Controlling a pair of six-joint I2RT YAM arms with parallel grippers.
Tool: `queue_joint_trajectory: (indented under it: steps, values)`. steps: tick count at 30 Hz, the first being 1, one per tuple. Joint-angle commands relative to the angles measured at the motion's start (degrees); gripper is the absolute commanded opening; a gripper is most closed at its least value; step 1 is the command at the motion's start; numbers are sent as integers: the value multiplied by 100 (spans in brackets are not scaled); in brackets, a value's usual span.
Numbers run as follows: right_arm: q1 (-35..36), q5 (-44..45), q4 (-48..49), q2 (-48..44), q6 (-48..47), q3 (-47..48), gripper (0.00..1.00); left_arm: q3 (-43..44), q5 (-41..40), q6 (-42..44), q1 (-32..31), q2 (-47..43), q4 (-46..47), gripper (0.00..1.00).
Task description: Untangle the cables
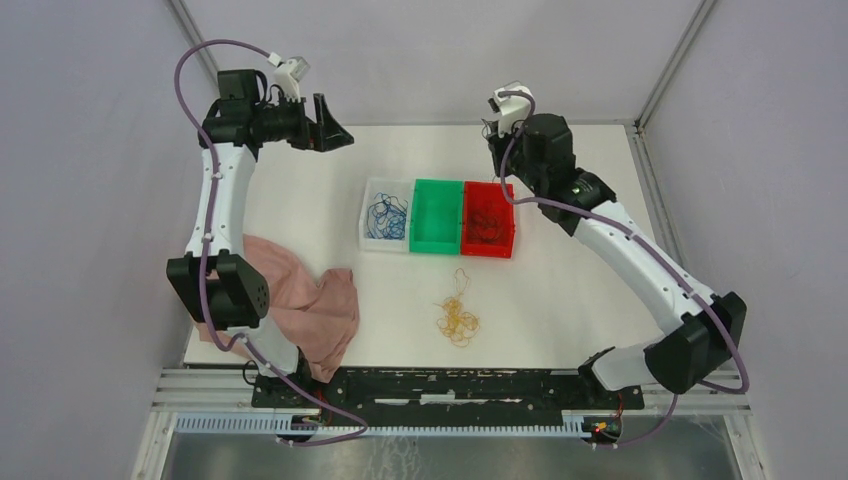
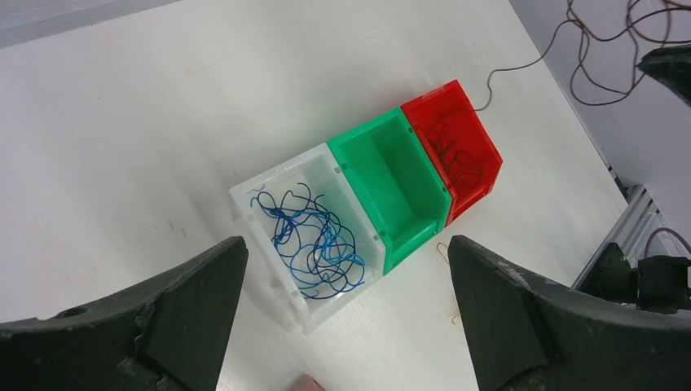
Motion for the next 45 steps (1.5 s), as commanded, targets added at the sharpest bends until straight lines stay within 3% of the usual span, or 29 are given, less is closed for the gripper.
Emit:
queue_joint_trajectory:
  steps: [1,19,31,38,45]
  values:
    - [-65,40,13,-413,123,122,0,-93,249,-149,25,-291,247,100]
    - [-239,-140,53,591,855,-988,0,-313,177,238,25,-491,114,99]
    - [-507,189,-85,-519,826,78,0,-304,171,183,24,-523,125,99]
    - [-631,127,-197,-978,801,234,0,-286,191,136,25,-549,153,99]
    - [-634,-288,-224,-867,845,-79,0,-294,198,103,21,-579,179,99]
